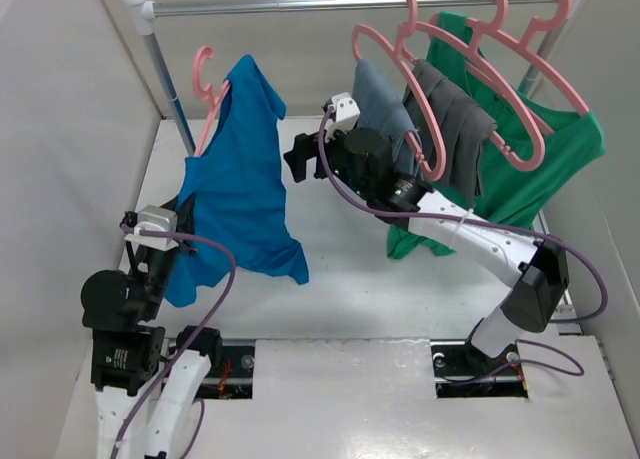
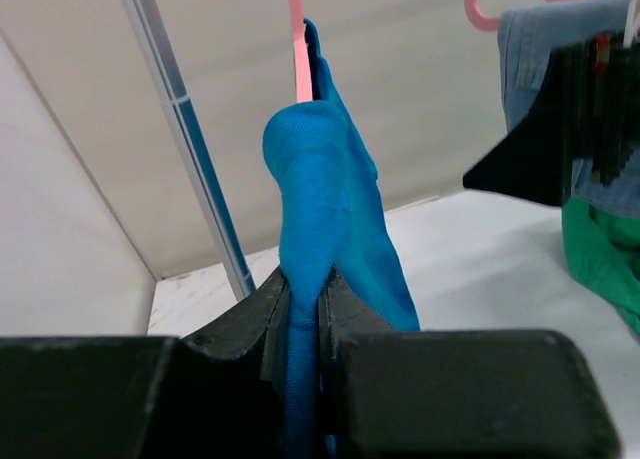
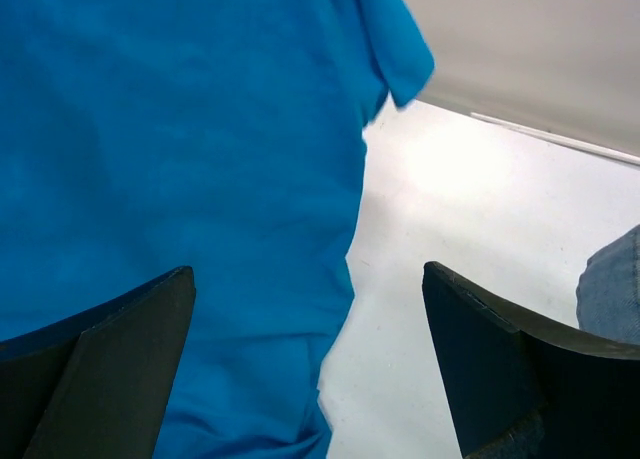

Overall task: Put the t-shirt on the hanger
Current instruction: Hang the hanger with tshirt onto the clothesline

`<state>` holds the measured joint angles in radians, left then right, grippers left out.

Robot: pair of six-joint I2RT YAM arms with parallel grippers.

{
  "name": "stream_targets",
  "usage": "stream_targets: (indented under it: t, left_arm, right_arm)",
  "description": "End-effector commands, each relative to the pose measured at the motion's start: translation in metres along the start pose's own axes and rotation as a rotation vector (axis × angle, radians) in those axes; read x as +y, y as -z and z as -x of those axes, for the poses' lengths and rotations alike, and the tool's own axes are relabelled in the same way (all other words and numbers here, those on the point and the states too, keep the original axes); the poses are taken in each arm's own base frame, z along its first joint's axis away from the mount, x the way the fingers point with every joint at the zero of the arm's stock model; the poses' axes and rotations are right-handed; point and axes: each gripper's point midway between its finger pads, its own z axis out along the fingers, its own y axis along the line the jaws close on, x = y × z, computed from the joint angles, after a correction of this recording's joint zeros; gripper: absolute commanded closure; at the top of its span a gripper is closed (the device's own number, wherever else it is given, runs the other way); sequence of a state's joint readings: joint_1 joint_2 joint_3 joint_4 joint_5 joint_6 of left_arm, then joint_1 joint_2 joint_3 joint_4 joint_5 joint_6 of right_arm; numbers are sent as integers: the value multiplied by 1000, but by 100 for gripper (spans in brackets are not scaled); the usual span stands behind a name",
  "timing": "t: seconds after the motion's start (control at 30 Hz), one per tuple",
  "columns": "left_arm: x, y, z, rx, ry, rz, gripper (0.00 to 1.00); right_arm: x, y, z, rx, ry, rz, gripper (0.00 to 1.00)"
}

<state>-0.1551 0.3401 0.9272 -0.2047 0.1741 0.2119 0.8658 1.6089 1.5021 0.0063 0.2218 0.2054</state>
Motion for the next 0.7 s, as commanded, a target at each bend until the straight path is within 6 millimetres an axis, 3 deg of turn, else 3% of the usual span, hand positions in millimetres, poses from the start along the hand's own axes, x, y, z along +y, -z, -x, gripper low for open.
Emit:
stream_targets:
  t: [0.0,0.03,0.1,0.13,0.27,0.4,0.5,0.67]
  left_arm:
    - [15,-1,83,-251,-9,57,100]
    - [17,-1,94,-266,-11,59,100]
    - [19,-12,97,-268,-23,60,100]
    - [22,-8,112,-318,-43,70,100]
    - [26,-15,126,-351,-68,79,100]
    - [35,-34,122,-313,-20,116,100]
    - [37,-35,133,-356,-33,123,100]
    - [38,-62,121,-283,-15,111,100]
  right_arm:
    - [6,9,21,-63,-3,10,0]
    - [10,9,20,-61,-3,19,0]
    - [10,9,16,-53,-1,17,0]
    - [9,12,20,-61,6,19,0]
    - [11,15,15,-53,9,15,0]
    - [9,20,20,-65,6,8,0]
    - [6,20,16,-58,8,-3,0]
    - [4,22,15,-59,8,-12,0]
